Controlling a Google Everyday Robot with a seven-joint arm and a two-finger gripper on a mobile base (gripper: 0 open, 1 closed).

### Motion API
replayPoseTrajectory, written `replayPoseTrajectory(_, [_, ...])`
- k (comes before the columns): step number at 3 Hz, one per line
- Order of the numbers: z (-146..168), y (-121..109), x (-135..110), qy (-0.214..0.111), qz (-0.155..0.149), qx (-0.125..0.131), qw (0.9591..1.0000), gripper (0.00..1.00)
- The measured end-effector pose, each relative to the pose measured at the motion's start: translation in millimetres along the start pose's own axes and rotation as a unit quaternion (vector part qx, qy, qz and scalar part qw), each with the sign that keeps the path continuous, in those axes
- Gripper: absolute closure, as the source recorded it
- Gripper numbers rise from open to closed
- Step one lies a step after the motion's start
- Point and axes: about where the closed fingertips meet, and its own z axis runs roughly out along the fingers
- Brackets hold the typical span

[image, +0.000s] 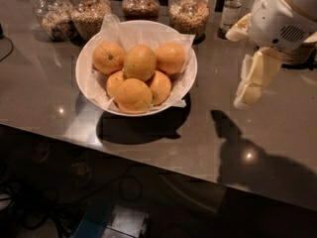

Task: Pick orange from white bowl

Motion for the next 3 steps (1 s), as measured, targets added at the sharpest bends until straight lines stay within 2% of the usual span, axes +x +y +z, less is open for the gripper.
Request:
replayPoseTrajectory(1, [15.3,-10.2,-38.3,-0.043,-0.039,-0.026,0.998,0.0])
replayPoseTrajectory(2, [23.5,-13.4,-72.2,-0.056,-0.082,-0.04,0.9943,0.0])
replayPoseTrajectory(3, [23.5,-13.8,-72.7,-0.057,-0.082,-0.039,0.9943,0.0])
